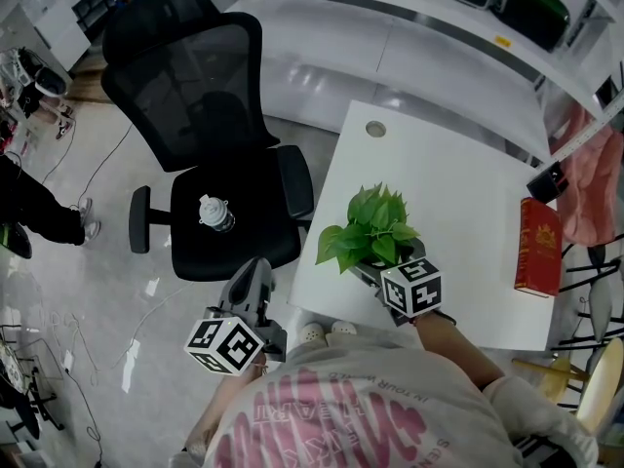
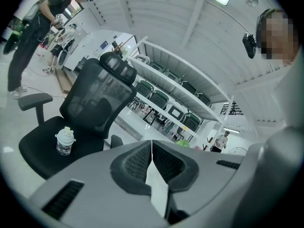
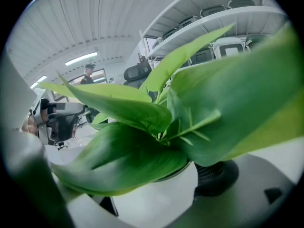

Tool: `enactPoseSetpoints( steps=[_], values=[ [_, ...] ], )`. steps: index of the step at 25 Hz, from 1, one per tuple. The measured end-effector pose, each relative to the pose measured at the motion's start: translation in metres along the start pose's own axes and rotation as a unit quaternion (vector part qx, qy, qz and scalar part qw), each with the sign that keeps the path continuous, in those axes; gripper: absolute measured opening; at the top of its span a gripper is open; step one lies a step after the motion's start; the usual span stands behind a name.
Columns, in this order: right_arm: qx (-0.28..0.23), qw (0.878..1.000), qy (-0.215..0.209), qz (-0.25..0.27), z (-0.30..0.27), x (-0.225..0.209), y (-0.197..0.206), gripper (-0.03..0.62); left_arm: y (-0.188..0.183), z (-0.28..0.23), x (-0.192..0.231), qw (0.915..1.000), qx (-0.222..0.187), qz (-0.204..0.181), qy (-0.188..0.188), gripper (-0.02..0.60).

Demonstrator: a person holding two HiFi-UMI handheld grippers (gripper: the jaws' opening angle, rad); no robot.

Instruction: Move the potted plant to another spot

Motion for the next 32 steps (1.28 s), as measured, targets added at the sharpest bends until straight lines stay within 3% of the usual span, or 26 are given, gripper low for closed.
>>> enactPoseSetpoints(
  steps=[19,32],
  values=[
    [-0.015,0.999,-0.027,0.007,-0.001,-0.003,-0.007,0.54,0.003,-0.002,-0.006,0.9999,0.0,0.001,-0.014,0.025],
    [-0.024,0.998,-0.052,0.013,0.007,-0.01,0.0,0.54,0.034,0.007,-0.026,0.9992,-0.001,0.012,-0.037,0.025]
  ],
)
Point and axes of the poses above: the fingertips, and each gripper's own axes: z backward along the fingers, x to its left, y out of its underside, the point moved 10 cm from there along z, backward along the fingers, and after that the axes turned 10 degrees about -z, right-handed, at the moved point
